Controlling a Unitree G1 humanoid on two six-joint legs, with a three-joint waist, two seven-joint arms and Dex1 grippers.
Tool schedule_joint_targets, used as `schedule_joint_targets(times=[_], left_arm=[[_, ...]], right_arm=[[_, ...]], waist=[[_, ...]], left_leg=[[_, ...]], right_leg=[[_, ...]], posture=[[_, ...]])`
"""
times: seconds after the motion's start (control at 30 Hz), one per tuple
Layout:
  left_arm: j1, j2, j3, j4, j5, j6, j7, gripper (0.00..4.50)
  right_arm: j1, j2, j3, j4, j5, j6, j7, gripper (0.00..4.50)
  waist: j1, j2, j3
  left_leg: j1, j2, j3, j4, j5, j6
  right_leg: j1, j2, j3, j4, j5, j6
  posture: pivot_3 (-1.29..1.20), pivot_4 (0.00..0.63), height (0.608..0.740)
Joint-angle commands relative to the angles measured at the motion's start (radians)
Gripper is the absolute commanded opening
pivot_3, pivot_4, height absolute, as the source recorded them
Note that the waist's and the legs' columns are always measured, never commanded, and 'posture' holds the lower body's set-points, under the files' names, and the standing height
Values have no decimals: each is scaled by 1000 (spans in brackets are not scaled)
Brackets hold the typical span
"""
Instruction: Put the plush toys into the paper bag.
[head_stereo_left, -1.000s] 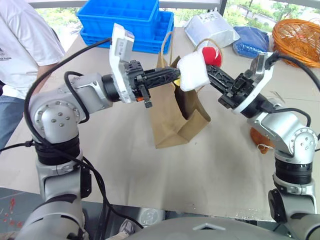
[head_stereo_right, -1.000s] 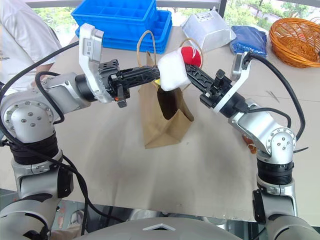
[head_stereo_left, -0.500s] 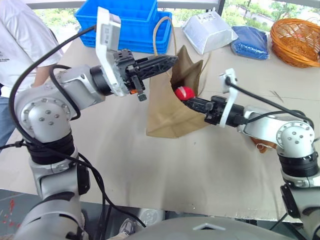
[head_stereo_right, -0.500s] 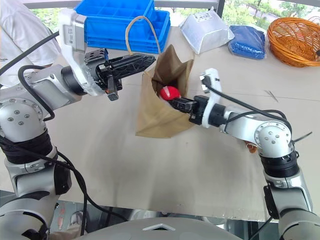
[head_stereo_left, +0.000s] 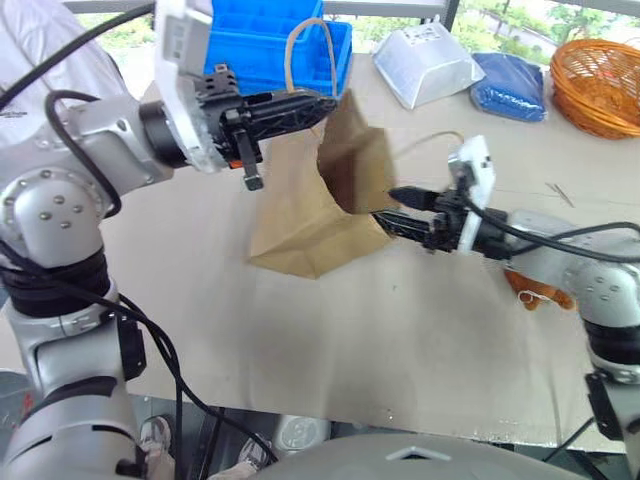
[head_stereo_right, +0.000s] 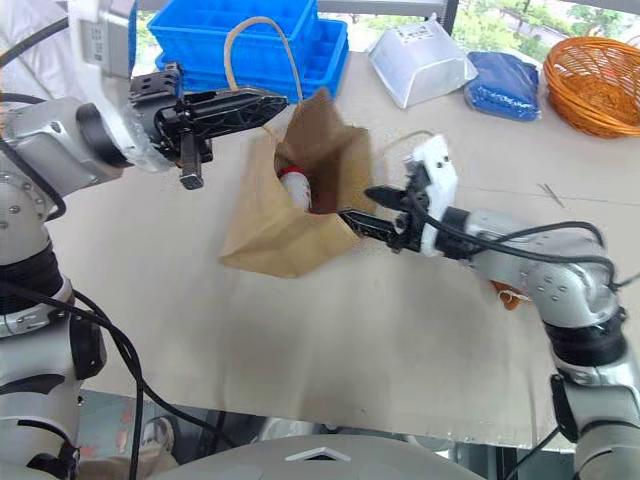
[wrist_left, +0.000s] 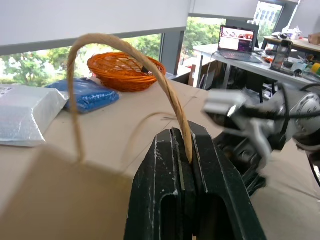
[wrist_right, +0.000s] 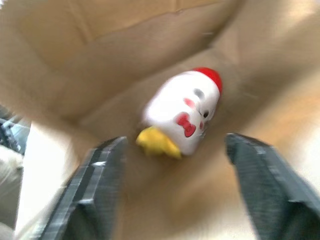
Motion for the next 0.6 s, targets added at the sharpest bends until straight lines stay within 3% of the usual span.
schedule_joint_targets(times=[0.03,0.23,0.33,0.47,0.6], left_arm=[[30,-58,-37,-54,26,-56,0,0],[58,-126,-72,-73,54,-81,7,0],[55,-146,-86,-76,59,-91,-5,0],[39,-158,-111,-69,79,-107,-36,0],[24,-174,-149,-61,134,-153,-64,0]], right_arm=[[57,-41,-171,-128,84,-62,67,4443],[218,-182,-460,-164,215,-42,12,4443],[451,-360,-564,-175,-57,5,101,4443],[696,-474,-534,-124,-352,-53,181,4443],[686,-470,-388,-14,-467,-17,147,4443]], waist=[[4,0,0],[3,-1,1],[7,-1,1],[5,-2,0],[-1,-3,0]], left_leg=[[0,0,0,0,0,0],[0,0,0,0,0,0],[0,0,0,0,0,0],[0,0,1,0,0,0],[2,0,2,0,0,0]], right_leg=[[0,0,0,0,0,0],[1,0,0,0,0,0],[1,0,0,0,0,0],[2,0,1,0,0,0],[2,2,3,0,-1,1]], posture=[[0,150,740],[0,150,740],[0,150,740],[0,150,740],[0,150,740]])
